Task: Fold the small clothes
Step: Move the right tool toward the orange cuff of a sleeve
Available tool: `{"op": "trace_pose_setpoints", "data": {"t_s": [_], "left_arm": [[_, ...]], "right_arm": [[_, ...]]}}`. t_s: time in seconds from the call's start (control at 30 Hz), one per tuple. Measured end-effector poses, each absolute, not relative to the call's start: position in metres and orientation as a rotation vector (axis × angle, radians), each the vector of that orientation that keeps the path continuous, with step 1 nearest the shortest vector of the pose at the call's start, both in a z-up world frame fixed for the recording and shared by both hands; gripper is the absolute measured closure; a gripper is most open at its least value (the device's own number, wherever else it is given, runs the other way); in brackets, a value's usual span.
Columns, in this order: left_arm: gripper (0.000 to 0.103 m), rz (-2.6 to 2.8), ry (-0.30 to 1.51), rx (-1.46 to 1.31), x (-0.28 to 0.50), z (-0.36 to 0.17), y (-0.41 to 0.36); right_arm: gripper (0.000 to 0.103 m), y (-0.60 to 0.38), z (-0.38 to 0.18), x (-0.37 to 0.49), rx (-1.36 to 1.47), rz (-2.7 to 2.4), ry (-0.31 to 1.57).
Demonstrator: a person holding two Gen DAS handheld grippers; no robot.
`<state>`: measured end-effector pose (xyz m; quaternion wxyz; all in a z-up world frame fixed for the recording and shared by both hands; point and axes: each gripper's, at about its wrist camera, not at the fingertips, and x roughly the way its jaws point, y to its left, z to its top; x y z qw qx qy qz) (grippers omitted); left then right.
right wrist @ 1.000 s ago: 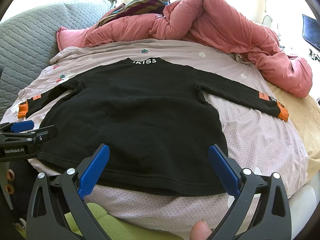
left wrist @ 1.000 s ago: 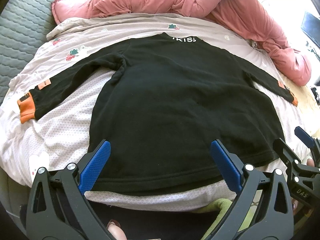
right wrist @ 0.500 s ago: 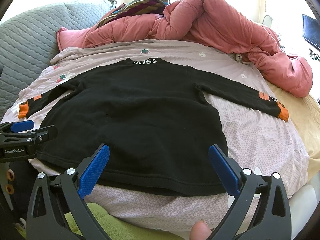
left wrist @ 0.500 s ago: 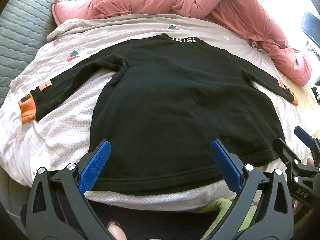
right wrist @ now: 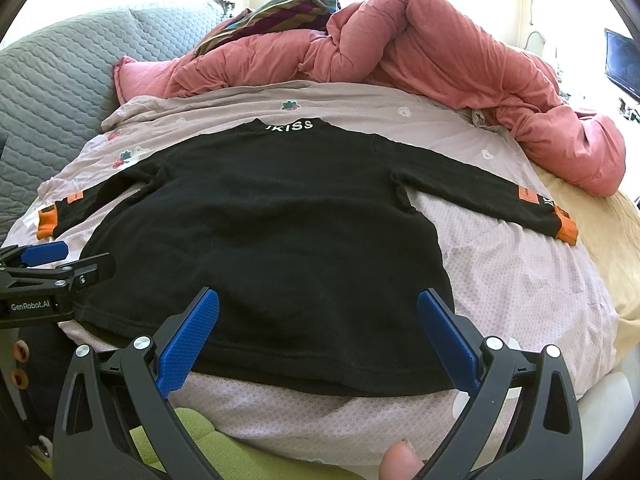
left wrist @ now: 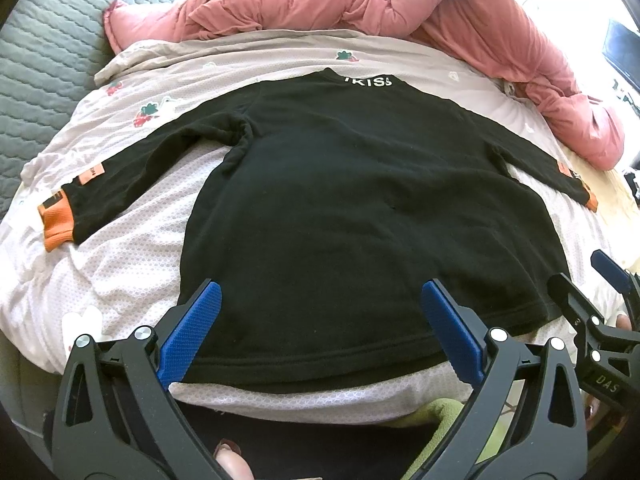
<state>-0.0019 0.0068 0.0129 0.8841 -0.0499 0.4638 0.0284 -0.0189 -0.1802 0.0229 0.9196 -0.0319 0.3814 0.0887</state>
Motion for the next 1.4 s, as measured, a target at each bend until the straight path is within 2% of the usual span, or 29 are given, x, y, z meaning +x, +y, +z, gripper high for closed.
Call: {"op": "trace_pose_setpoints", "data": {"t_s": [0.83, 1.4], "left_arm": [[0.009, 0.027, 0.998, -0.059, 0.033, -0.001, -0.027], [0.009, 0.006, 0.996, -0.069, 0.085, 0.009, -0.054]], "right_arm": [[0.004, -0.229, 0.008, 0.019, 0.002, 0.107, 0.801], [0.004, -0.288, 0.009, 0.065, 0.082, 0.016, 0.795]]}}
